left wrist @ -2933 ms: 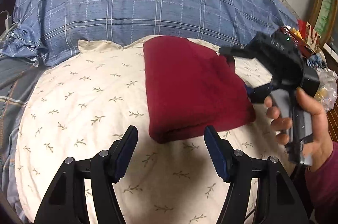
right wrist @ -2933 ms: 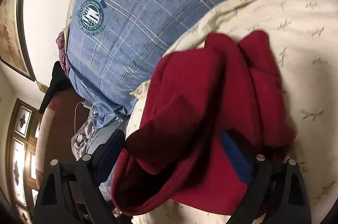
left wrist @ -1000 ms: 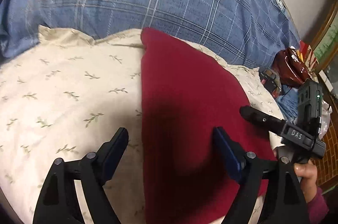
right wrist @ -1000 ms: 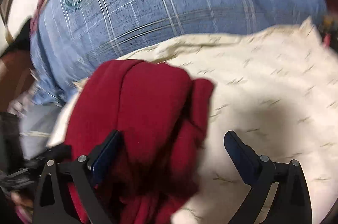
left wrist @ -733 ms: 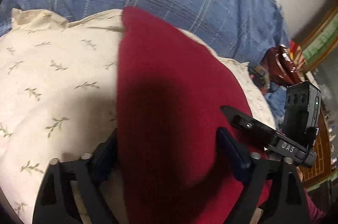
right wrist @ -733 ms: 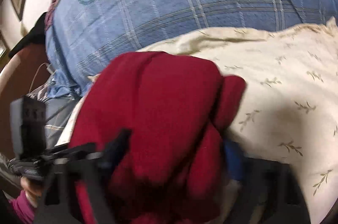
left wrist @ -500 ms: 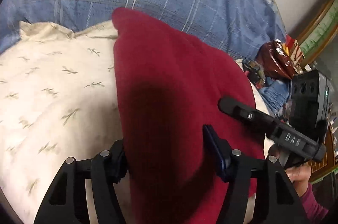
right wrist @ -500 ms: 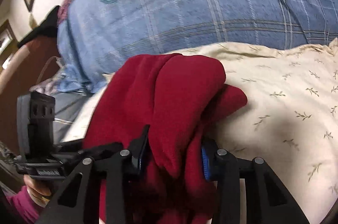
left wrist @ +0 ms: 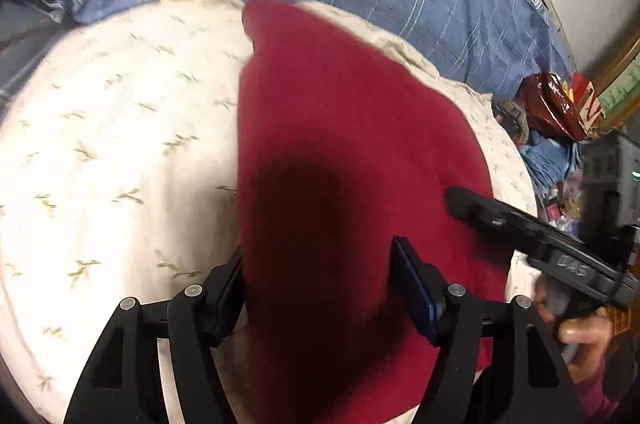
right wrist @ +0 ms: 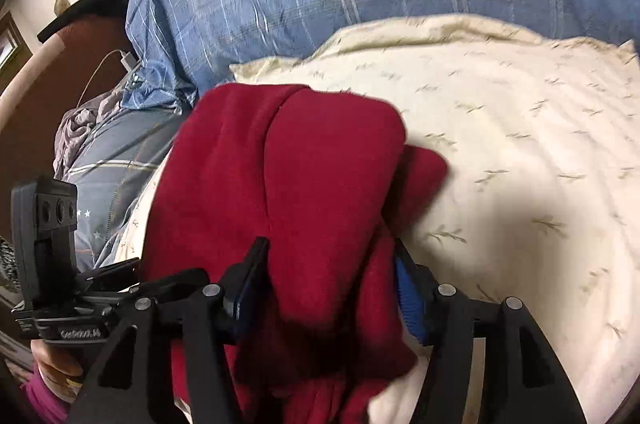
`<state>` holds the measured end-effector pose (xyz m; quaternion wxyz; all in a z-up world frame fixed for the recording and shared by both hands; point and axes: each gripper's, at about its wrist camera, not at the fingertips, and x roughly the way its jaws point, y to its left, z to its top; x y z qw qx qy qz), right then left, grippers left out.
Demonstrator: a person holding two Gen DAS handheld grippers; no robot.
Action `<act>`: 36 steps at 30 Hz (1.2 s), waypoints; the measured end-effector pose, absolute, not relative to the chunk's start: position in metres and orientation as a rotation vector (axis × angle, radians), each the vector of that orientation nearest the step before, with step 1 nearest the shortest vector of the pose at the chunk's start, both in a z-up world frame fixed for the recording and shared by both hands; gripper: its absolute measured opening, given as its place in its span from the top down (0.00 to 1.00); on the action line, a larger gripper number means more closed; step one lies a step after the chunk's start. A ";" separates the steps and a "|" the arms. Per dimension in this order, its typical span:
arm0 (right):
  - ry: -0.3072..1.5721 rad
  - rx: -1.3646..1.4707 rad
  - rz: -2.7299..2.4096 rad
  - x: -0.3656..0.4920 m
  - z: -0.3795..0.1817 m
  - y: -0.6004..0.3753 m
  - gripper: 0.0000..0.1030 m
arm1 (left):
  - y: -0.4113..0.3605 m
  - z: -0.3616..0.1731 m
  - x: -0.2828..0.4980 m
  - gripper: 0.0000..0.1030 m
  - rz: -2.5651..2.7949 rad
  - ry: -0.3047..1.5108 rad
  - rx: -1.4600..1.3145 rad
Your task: Fold small clothes
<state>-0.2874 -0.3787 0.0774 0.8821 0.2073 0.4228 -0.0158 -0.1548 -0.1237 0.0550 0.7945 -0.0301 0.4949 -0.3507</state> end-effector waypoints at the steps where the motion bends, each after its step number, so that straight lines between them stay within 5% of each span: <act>1: 0.864 0.400 -0.059 -0.295 0.088 -0.377 0.41 | -0.121 0.059 -0.160 0.33 -0.741 1.038 -0.051; 8: 0.770 0.233 0.035 -0.310 0.130 -0.338 0.45 | -0.111 0.084 -0.188 0.31 -0.609 0.865 0.026; 16: 0.872 0.184 -0.060 -0.292 0.069 -0.324 0.50 | -0.111 0.093 -0.230 0.31 -0.507 0.779 0.060; 27: 0.719 0.173 -0.121 -0.335 0.122 -0.312 0.23 | -0.094 0.119 -0.287 0.31 -0.492 0.661 0.064; 36: 0.715 0.184 -0.135 -0.347 0.124 -0.314 0.22 | -0.087 0.127 -0.302 0.31 -0.463 0.615 0.085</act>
